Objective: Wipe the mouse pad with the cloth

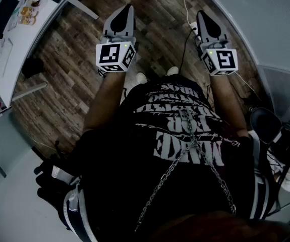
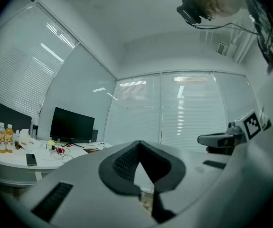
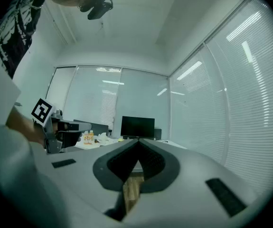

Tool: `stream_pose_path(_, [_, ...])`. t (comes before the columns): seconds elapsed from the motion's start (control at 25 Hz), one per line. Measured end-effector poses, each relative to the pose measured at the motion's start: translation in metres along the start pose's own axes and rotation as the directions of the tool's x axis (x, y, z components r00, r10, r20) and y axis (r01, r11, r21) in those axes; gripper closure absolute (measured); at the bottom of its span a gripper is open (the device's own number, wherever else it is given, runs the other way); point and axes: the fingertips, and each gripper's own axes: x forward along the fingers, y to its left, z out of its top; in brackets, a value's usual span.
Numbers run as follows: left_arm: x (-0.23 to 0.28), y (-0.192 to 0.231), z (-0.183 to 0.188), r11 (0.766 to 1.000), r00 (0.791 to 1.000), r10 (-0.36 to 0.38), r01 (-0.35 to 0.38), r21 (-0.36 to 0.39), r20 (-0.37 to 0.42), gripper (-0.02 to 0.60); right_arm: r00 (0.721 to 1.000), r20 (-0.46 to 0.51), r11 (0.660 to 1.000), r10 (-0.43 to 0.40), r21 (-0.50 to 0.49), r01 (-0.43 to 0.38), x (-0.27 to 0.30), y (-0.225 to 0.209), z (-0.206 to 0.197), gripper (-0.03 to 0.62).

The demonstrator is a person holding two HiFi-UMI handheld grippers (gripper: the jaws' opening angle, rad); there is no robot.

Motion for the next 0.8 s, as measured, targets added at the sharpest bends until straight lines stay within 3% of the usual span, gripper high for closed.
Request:
stream_pose_path(0.52, [0.074, -0.071, -0.009, 1.000, 1.000, -0.017, 0.017, 0.026, 0.004, 0.577, 0.998, 0.027, 0.998, 0.048, 0.026, -0.049, -0.010, -0.081, -0.001, 0.599])
stream_pose_path(0.68, [0.083, -0.075, -0.006, 0.999, 0.999, 0.019, -0.020, 0.036, 0.026, 0.577, 0.995, 0.049, 0.995, 0.089, 0.033, -0.091, -0.006, -0.093, 0.004, 0.599])
stream_pose_path(0.8, [0.081, -0.075, -0.013, 0.998, 0.998, 0.066, -0.066, 0.001, 0.019, 0.577, 0.989, 0.045, 0.989, 0.139, 0.040, -0.141, -0.005, -0.096, 0.003, 0.599])
